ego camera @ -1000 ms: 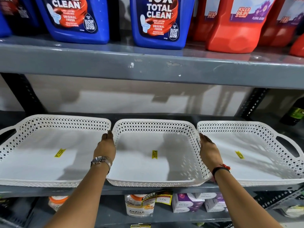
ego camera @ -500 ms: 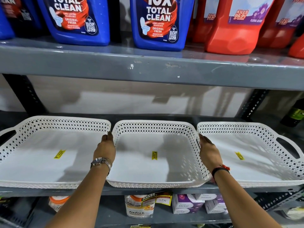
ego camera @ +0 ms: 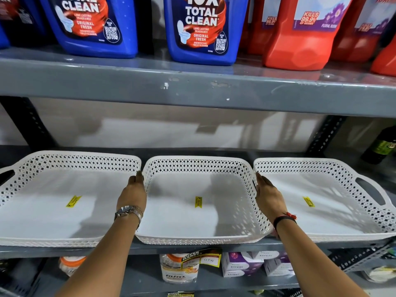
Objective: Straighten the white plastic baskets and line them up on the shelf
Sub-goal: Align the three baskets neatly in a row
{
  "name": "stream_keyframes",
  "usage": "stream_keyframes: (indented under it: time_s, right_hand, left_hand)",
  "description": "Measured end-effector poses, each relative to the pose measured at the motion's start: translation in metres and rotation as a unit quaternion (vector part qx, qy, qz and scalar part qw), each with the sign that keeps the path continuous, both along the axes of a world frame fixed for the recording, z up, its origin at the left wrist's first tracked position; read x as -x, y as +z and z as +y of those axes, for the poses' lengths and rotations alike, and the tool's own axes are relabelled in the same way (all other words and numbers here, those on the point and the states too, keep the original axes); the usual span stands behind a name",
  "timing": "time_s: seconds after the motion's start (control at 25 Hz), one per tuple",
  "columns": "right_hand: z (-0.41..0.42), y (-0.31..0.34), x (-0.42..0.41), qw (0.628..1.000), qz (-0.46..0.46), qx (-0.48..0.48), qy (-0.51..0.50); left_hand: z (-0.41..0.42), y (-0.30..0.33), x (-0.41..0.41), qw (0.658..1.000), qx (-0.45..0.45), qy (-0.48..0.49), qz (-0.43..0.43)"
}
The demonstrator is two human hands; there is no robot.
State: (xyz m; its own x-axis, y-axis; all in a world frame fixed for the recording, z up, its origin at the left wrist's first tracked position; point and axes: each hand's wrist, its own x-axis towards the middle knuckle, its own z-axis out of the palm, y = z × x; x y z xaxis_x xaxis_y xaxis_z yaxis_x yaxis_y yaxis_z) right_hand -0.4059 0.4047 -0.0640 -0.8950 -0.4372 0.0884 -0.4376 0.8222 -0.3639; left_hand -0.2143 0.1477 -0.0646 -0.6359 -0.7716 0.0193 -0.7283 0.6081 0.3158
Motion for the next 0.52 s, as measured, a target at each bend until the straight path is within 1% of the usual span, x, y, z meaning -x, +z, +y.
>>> stream_keyframes:
  time_s: [0.44,0.52]
  right_hand:
    - [-0.0026,-0.0022,0.0040,1.000,0.014,0.018,-0.008]
    - [-0.0035,-0.0037,0.0055,1.000,0.017,0.007,-0.009]
  left_hand:
    - [0.0030,0.0043,0.0020,1.000,0.009,0.008,-0.019]
    - [0.0043,0.0063,0.0016,1.000,0.006,0.013,-0.019]
